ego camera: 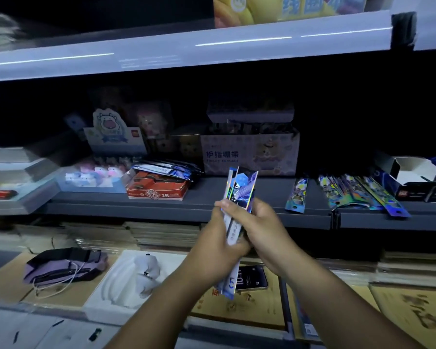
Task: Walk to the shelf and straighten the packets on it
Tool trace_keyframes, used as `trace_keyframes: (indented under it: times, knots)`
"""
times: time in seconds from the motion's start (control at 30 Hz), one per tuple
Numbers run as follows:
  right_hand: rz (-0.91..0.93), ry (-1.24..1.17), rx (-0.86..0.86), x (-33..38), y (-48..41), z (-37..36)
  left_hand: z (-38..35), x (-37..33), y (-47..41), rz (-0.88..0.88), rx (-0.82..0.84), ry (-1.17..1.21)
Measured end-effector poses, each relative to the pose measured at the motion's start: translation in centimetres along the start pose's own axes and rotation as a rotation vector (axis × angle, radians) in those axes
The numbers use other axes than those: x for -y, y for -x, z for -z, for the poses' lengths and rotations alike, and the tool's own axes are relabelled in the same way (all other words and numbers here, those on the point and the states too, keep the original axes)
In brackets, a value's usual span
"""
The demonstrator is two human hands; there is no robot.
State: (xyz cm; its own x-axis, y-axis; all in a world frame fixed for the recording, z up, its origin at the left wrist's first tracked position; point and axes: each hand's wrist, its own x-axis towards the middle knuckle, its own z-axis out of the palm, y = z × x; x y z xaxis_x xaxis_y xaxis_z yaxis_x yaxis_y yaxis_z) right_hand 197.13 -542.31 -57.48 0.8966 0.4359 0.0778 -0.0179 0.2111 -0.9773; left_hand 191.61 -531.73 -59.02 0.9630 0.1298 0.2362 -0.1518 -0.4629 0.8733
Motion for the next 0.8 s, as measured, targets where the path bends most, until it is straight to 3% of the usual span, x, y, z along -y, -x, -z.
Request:
trace_keyframes:
  times: [0.13, 0.33, 0.4, 0.6, 0.7, 0.8]
  knots:
    - [-0.032, -0.059, -0.012, 0.1, 0.1, 0.0, -0.8, -0.1, 0.9, 0.048, 0.090, -0.118]
    - [-0.002, -0.128, -0.017, 1.3, 0.0, 0.3, -0.8, -0.7, 1.0, -0.010, 0.036, -0.146]
    - [0.008, -0.207, -0.007, 1.7, -0.1, 0.6, -0.1, -0.7, 0.8, 0.026, 0.095, -0.123]
    - [0.023, -0.341, 0.188, 3.2, 0.5, 1.8, 2.7, -0.6, 1.6, 0.366, 0.609, 0.384]
    - [-0.014, -0.341, 0.239, 3.2, 1.2, 1.1, 2.3, -0.5, 1.8, 0.384, 0.697, 0.693]
    - [-0.035, -0.323, 0.254, 3.1, 1.6, 0.5, 1.5, -0.9, 1.9, 0.359, 0.713, 0.740]
